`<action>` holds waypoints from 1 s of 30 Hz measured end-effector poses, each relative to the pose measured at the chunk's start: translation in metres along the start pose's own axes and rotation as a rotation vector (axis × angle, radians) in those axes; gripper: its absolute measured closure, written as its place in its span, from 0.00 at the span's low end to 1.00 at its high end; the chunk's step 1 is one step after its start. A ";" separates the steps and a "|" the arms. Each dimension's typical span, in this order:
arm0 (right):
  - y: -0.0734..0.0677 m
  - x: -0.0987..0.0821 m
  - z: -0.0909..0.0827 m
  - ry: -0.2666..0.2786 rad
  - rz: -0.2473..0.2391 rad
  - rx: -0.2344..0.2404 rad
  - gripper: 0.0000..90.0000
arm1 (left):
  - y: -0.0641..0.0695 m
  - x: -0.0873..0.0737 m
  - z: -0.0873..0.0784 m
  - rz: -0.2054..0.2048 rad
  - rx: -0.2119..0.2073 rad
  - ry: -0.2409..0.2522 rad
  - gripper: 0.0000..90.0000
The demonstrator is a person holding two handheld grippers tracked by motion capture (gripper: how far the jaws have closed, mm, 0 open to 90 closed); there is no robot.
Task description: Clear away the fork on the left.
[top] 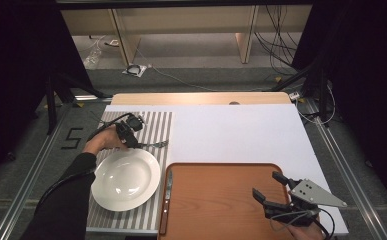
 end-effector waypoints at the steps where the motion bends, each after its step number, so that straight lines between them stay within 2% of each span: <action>1: 0.000 0.000 0.000 -0.002 0.000 0.000 0.21 | 0.000 0.000 0.000 -0.006 -0.012 -0.002 0.62; 17: 0.000 0.000 0.000 -0.006 0.001 0.002 0.21 | 0.005 0.003 -0.001 0.053 -0.041 -0.005 0.84; 22: 0.000 0.000 0.000 -0.006 0.000 0.004 0.21 | 0.004 0.001 -0.001 0.026 -0.045 0.015 0.85; 26: 0.000 0.000 0.001 -0.004 0.002 0.007 0.21 | 0.002 0.001 -0.002 0.009 -0.013 0.013 0.85; 30: -0.001 0.000 0.000 -0.008 0.002 0.003 0.21 | -0.002 0.001 -0.007 -0.009 0.026 0.036 0.85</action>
Point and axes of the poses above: each handheld gripper's, and its own axes: z roughly forward along the jaws, x roughly out of its top, y roughly to its right, the point moved 1 cm from there along z, roughly forward along the jaws, and after that the axes turned 12 degrees about z, right-handed, at the moved point
